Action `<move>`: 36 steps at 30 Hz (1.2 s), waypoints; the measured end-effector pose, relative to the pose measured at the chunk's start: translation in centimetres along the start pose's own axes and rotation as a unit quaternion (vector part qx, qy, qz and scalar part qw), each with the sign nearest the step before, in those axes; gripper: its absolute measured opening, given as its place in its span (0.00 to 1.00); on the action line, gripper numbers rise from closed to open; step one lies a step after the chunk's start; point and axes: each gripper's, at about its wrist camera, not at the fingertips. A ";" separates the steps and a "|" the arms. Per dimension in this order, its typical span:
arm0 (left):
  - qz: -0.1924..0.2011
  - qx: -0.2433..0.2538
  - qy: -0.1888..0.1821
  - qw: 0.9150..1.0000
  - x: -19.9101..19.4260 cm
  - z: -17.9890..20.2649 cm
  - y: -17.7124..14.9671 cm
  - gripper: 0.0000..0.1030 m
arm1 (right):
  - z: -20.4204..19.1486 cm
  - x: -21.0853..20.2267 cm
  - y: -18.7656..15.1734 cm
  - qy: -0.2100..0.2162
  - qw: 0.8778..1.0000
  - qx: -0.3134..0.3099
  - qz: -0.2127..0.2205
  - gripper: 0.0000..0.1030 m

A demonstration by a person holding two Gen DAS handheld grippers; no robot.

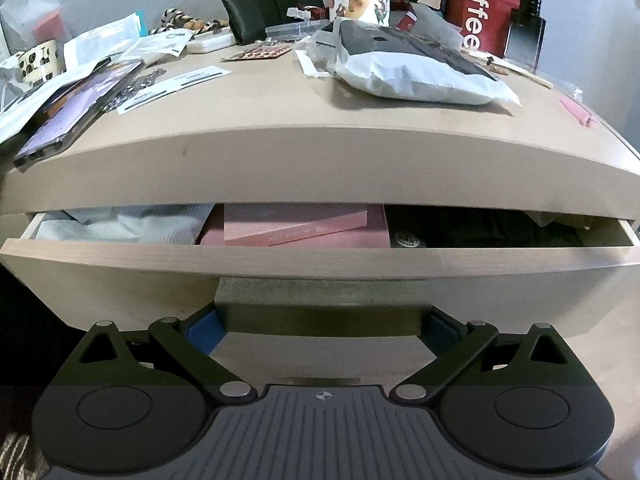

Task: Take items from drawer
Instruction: 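Push the drawer front shut with the left gripper, then withdraw the left gripper from the closed drawer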

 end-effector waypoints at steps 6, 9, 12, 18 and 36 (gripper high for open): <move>0.002 -0.005 0.002 1.000 1.1 0.2 1.2 0.96 | 0.8 0.4 -0.3 -0.008 1.000 0.006 -0.005 0.99; 0.004 -0.008 0.003 1.000 1.6 0.2 1.7 0.96 | 1.1 0.6 -0.4 -0.010 1.000 0.009 -0.008 0.99; 0.005 -0.010 0.004 1.000 2.0 0.3 2.0 0.96 | 1.3 0.6 -0.5 -0.012 1.000 0.009 -0.010 0.99; 0.005 -0.009 0.003 1.000 2.3 0.3 2.3 0.95 | 1.8 0.7 -0.6 -0.016 1.000 0.014 -0.012 0.99; -0.001 0.001 -0.002 1.000 2.7 0.4 2.5 0.97 | 1.9 0.4 -1.0 -0.024 0.999 0.016 -0.018 0.99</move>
Point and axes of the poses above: each gripper's, at about its wrist camera, not at the fingertips, and x roughly the way its jaws point, z to its right, y to its top, and after that the axes turned 6 degrees about -x, right-handed
